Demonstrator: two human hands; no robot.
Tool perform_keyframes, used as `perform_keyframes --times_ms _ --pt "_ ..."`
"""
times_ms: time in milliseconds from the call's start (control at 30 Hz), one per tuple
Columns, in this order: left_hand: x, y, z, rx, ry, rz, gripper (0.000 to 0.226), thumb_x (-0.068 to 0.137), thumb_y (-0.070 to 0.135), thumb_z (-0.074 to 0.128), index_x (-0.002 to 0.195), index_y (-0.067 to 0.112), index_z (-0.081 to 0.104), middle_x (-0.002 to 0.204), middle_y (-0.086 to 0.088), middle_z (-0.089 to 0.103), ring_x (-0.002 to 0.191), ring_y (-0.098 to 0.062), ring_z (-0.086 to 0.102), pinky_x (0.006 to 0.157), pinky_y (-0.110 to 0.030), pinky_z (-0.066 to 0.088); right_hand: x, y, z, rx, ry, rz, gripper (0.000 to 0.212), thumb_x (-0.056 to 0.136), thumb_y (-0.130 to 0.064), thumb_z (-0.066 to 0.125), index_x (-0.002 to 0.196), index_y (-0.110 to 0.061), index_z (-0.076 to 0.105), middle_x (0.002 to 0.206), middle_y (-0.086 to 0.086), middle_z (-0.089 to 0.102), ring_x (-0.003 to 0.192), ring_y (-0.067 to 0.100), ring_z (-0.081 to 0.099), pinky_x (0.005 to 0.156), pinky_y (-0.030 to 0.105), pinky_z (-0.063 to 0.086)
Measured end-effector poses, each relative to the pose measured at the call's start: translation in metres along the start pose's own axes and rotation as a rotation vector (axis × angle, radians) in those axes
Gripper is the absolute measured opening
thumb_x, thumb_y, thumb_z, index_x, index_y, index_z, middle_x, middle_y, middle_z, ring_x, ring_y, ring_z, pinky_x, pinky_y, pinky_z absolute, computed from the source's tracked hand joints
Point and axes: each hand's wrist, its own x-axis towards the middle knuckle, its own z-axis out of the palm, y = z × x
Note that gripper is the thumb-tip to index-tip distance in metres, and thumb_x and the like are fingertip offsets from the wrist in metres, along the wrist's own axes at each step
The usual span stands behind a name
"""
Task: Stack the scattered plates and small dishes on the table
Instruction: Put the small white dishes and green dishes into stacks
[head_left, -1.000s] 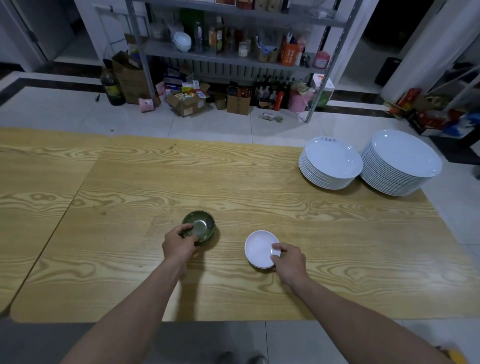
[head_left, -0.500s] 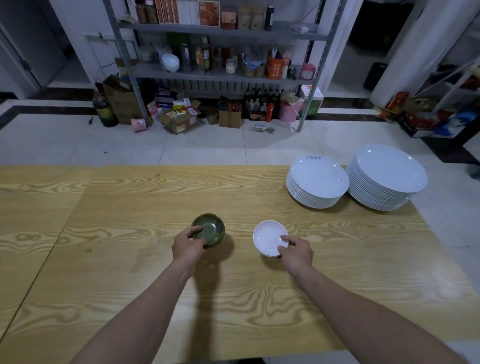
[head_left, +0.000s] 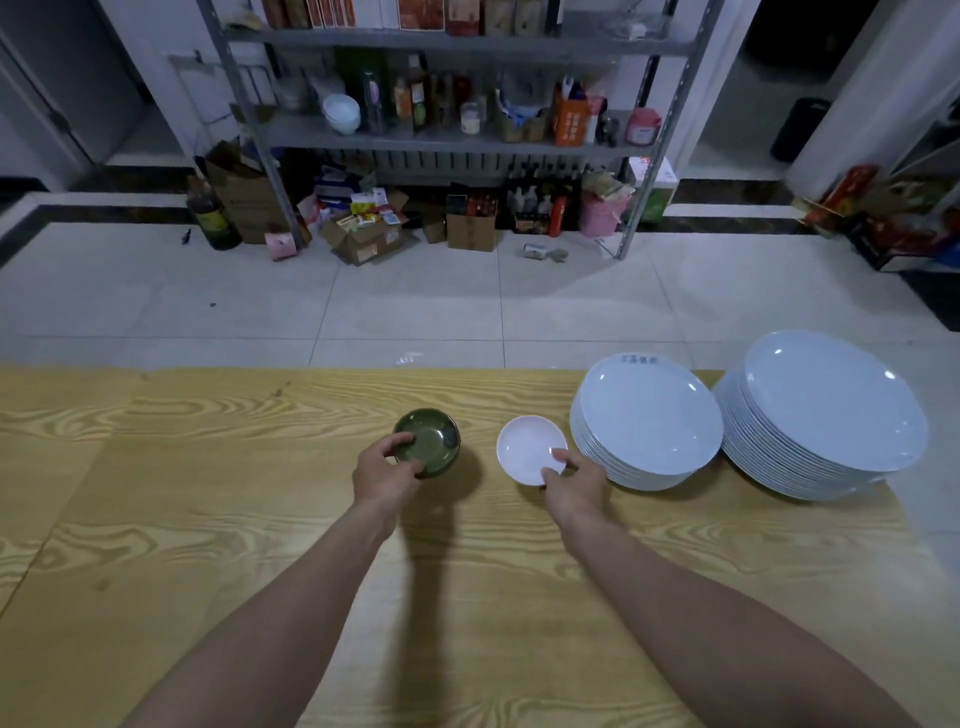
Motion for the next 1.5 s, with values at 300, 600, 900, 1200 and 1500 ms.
perform_keyframes --times_ms 300,600,900,1200,1500 --pt "0.05 0.0 0.036 0.026 -0.06 -0.023 0.041 0.077 -0.012 0.067 0.102 0.021 0.071 0.095 0.008 0.058 0.083 -0.023 0.063 0.083 -0.043 0.059 0.044 -0.007 0.036 0.016 0.04 0.076 0.032 0.091 -0.002 0.064 0.121 -0.014 0.068 0.129 0.008 0.059 0.107 0.02 0.057 0.097 0.028 0.046" --pt "0.084 -0.005 0.045 -0.042 -0.124 -0.075 0.042 0.078 -0.01 0.068 0.101 0.025 0.07 0.113 -0.002 0.06 0.094 -0.024 0.067 0.084 -0.041 0.059 0.071 -0.005 0.06 -0.029 0.088 0.1 0.032 0.09 -0.004 0.066 0.12 -0.014 0.069 0.13 0.01 0.06 0.119 0.027 0.058 0.103 0.031 0.045" --pt "0.089 -0.006 0.047 -0.042 -0.168 -0.08 0.04 0.081 -0.007 0.069 0.103 0.026 0.069 0.126 -0.007 0.056 0.105 -0.025 0.064 0.076 -0.031 0.059 0.079 0.0 0.067 -0.025 0.087 0.125 0.031 0.088 -0.003 0.069 0.117 -0.014 0.07 0.124 0.008 0.063 0.115 0.028 0.06 0.101 0.043 0.05" --pt "0.082 -0.005 0.047 -0.043 -0.168 -0.079 0.035 0.084 -0.007 0.067 0.105 0.021 0.068 0.123 -0.006 0.055 0.103 -0.024 0.064 0.079 -0.032 0.059 0.081 0.0 0.063 -0.089 0.035 0.079 0.031 0.09 -0.007 0.067 0.121 -0.016 0.069 0.125 0.008 0.063 0.115 0.03 0.061 0.103 0.042 0.048" --pt "0.081 -0.004 0.044 -0.014 -0.197 -0.063 0.034 0.085 -0.006 0.067 0.108 0.02 0.068 0.121 -0.006 0.057 0.101 -0.024 0.065 0.079 -0.033 0.059 0.077 -0.004 0.054 -0.187 -0.013 0.024 0.033 0.096 -0.015 0.062 0.128 -0.014 0.064 0.134 0.01 0.06 0.124 0.026 0.053 0.105 0.033 0.04"
